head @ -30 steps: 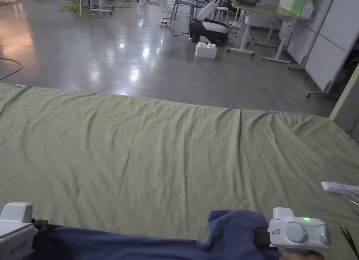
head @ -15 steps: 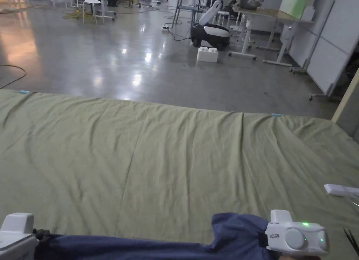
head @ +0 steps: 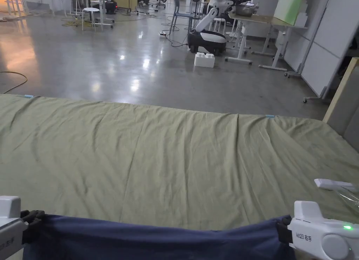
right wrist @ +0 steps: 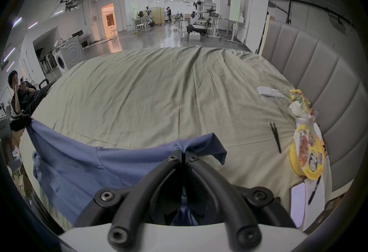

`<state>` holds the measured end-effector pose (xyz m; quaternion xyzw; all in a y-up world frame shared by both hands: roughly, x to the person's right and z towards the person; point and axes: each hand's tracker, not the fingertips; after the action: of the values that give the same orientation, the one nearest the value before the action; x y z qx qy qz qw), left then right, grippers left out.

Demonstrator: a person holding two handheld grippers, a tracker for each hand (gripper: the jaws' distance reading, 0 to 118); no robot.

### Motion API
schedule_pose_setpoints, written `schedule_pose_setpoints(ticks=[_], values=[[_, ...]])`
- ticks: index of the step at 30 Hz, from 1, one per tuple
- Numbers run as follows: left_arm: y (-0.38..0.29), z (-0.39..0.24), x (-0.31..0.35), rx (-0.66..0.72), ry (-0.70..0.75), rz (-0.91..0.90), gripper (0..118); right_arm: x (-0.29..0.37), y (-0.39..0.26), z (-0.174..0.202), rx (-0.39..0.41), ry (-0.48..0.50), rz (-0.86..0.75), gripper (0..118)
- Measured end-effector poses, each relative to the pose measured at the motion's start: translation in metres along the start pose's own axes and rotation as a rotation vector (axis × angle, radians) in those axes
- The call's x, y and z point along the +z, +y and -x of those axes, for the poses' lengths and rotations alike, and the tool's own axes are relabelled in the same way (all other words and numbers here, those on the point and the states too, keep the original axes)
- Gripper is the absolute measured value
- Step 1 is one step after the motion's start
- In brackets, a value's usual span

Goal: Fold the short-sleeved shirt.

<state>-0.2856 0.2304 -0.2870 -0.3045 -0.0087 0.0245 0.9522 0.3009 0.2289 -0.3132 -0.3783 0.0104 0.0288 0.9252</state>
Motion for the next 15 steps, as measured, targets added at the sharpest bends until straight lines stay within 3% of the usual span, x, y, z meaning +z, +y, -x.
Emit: schedule_pose_setpoints(ticks=[9, 15], values=[[-0.039, 0.013, 0.058, 0.010, -0.017, -0.034, 4, 0.076, -0.050, 0.008, 0.048, -0.012, -0.047, 2], [-0.076, 0.019, 0.077, 0.004, -0.021, -0.002, 4, 0.091, -0.098, 0.011, 0.089, -0.041, 0.002, 2]])
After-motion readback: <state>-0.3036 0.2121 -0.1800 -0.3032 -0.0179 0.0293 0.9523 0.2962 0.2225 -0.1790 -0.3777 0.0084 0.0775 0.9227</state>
